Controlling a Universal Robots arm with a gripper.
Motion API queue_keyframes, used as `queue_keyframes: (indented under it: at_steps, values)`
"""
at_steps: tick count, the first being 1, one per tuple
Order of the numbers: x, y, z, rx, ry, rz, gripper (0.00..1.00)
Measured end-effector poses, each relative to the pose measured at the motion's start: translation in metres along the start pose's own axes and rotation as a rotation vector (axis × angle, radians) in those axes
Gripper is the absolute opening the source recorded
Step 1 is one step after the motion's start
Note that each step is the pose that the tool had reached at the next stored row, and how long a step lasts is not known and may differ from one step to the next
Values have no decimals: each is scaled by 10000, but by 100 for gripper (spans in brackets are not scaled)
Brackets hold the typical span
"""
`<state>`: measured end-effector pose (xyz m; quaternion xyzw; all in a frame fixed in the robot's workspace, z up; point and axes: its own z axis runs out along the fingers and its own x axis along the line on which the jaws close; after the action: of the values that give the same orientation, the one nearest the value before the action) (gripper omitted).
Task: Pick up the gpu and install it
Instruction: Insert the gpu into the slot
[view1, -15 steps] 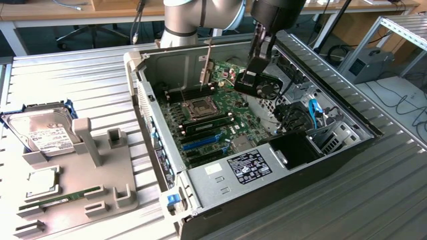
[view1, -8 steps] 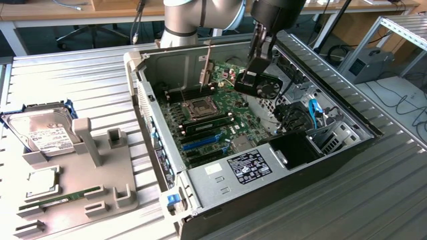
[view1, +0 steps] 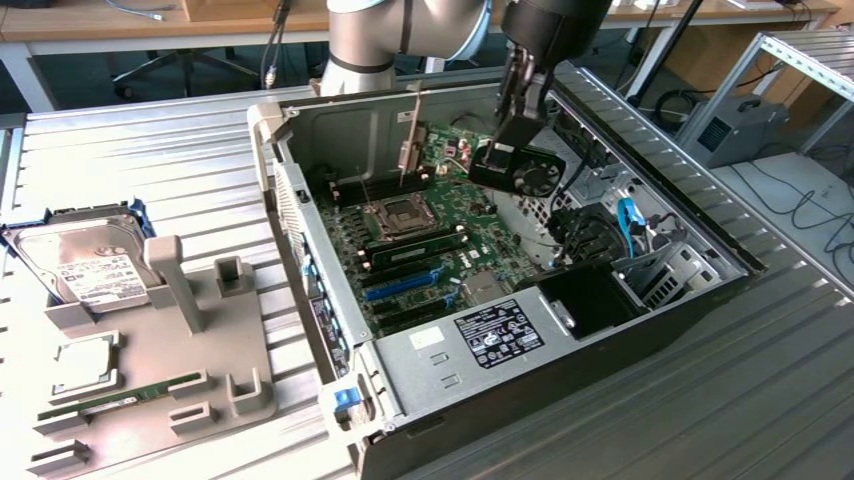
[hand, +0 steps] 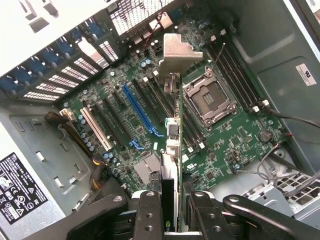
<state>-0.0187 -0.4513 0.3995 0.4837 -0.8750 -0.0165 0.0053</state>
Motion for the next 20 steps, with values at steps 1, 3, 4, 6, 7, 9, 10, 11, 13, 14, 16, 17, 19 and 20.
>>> queue_keyframes:
  at_steps: [1,3,4,6,7,9,10,11,13,14,16,17,19,20]
  values:
    - [0,0,0,0,1,-46,26]
    - [0,0,0,-1,6,-164,26]
    - [0,0,0,-2,8,-233,26]
    - [0,0,0,-3,12,-355,26]
    - [0,0,0,-3,14,-413,26]
    - [0,0,0,-3,19,-558,26]
    - [0,0,0,-4,21,-620,26]
    - [0,0,0,-5,26,-764,26]
    - [0,0,1,-8,38,-1136,26]
    - [0,0,2,-9,47,-1365,26]
    - [0,0,5,-12,61,-1795,26]
    - [0,0,5,-13,68,-1987,26]
    - [0,0,7,-16,81,-2367,26]
    - [0,0,9,-16,87,-2547,26]
